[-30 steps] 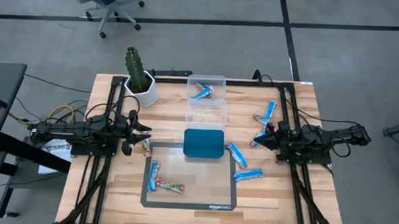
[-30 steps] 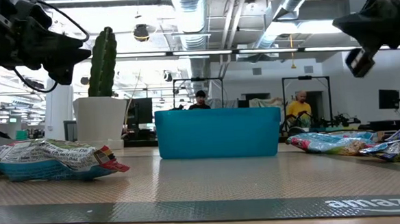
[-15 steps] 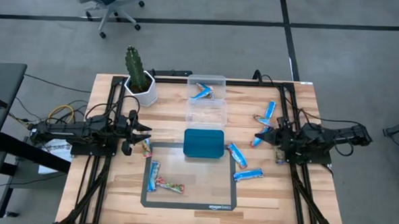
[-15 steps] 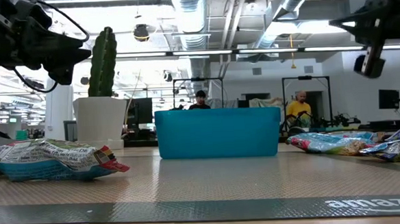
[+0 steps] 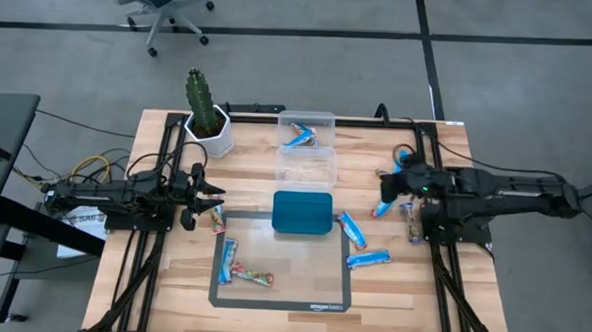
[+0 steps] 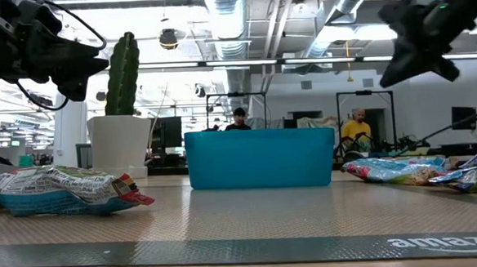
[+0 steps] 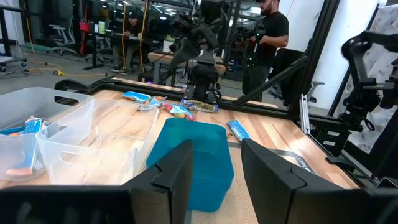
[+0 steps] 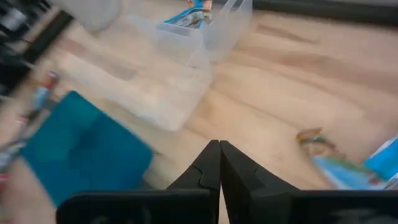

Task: Pick and place Granola Bars by type
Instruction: Put the yellow granola bar into the top transparent bin

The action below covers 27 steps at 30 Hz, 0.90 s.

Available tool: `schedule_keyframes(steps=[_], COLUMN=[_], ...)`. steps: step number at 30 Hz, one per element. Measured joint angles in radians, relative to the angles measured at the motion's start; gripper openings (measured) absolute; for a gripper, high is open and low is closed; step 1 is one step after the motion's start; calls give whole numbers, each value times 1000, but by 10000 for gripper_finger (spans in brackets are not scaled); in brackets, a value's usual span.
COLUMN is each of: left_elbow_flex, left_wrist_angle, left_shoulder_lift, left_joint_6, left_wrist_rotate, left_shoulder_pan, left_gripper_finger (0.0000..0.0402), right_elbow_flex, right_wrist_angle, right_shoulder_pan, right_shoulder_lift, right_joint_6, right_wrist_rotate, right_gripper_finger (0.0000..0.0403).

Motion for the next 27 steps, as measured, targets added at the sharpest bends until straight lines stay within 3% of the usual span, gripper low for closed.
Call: schedule_keyframes(steps=[7,15,27], left_elbow_flex=[0,0,0], left_wrist_angle=[0,0,0], left_shoulder_lift=[0,0,0], left_joint_6=[0,0,0], left_wrist_rotate=[0,0,0], left_shoulder_pan=[0,0,0], left_gripper_finger=[129,129,129], right_elbow_flex=[104,209,210], right_wrist_angle=[-14,-207,-217], right_shoulder_pan=[-84,-215,-315], right_shoulder_lift=[172,348,590], right_joint_6=[-289,-369,-474], right_wrist_rotate=[-22,1,-86], right_gripper_finger=[0,35,107])
